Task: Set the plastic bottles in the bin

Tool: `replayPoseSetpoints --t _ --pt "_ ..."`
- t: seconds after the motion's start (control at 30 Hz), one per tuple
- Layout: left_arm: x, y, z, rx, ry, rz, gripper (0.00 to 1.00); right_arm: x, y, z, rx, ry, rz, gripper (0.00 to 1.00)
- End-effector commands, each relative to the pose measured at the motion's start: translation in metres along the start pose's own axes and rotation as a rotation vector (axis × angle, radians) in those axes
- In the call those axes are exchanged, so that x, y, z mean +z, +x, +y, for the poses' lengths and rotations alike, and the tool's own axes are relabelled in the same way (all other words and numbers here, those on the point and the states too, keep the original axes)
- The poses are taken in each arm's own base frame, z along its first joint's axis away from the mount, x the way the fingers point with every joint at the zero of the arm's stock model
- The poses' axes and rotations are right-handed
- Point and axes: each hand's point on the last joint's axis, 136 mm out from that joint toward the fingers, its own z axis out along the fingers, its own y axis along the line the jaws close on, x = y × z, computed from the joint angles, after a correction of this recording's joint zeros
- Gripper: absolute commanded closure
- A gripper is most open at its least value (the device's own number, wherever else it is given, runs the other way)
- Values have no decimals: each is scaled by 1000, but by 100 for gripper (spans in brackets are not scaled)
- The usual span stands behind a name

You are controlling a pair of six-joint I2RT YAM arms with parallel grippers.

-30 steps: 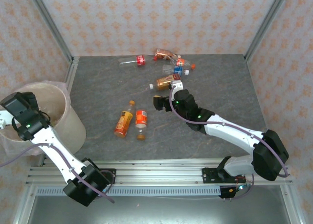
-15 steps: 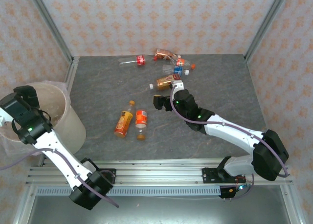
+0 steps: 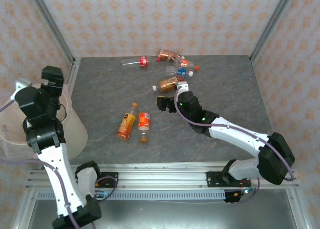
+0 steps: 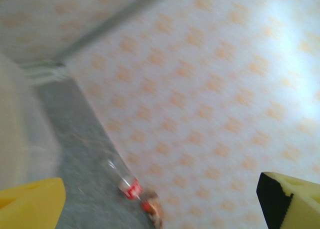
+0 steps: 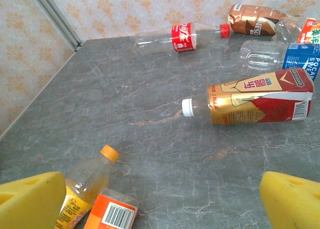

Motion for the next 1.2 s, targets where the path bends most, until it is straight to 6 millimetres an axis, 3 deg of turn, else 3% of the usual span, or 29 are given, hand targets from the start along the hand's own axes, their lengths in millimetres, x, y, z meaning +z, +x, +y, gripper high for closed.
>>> replayPoseSetpoints --t 0.0,0.13,0.27,0.53,0.8,0.97,1.17 --pt "2 22 -54 118 206 87 0 -1 -6 -5 26 20 -43 1" --pt "8 74 -83 253 265 249 0 -3 -8 -7 31 31 -56 1" --pt "17 141 -81 403 206 389 0 -7 -8 -14 42 61 -72 1" --pt "26 239 -15 698 -97 631 0 -12 -5 -28 78 112 -97 1" --pt "2 346 55 832 -283 915 0 -18 -6 -50 124 215 -141 1" --pt "-5 379 87 956 -388 918 0 -24 -8 -59 158 243 -164 1" --pt "0 398 127 1016 -498 905 0 -31 -3 -70 143 290 -159 1"
